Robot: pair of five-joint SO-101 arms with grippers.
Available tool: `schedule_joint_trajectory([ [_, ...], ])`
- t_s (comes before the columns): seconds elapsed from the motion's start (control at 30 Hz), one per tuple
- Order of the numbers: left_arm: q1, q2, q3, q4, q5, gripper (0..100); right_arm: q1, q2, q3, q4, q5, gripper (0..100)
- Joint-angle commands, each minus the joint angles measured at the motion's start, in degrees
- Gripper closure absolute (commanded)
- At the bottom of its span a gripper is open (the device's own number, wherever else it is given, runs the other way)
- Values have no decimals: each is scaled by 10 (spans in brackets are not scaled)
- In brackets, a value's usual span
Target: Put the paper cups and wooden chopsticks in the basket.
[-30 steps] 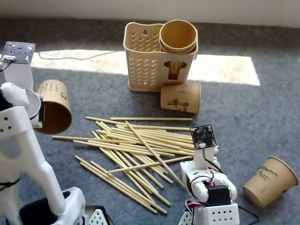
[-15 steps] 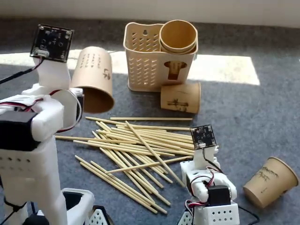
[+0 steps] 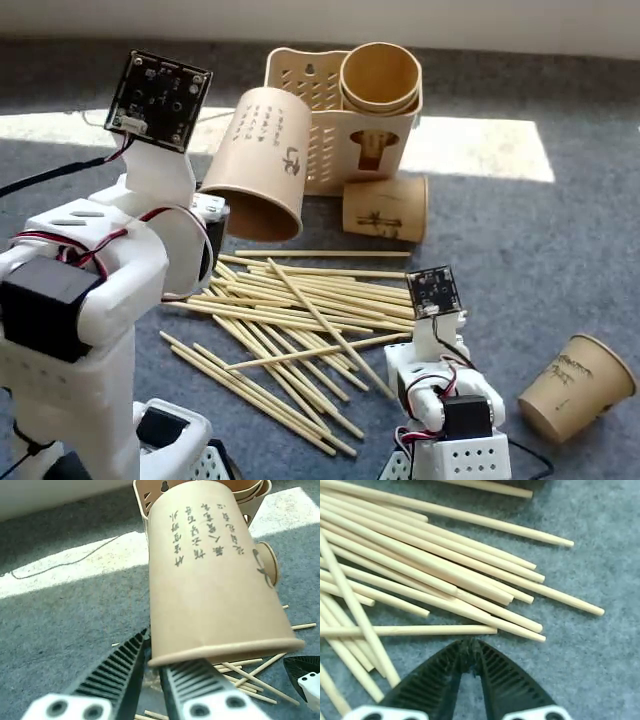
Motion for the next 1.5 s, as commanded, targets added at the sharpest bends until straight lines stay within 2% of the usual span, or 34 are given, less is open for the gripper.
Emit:
schedule_joint_trajectory([
  [0.0, 37, -12, -22, -3, 2, 994, -7, -9, 68, 0, -4, 988],
  [0.33, 87, -11, -21, -20, 1, 994, -7, -9, 68, 0, -4, 988],
  [1.47, 87, -12, -12, -31, 0, 994, -7, -9, 68, 0, -4, 988],
])
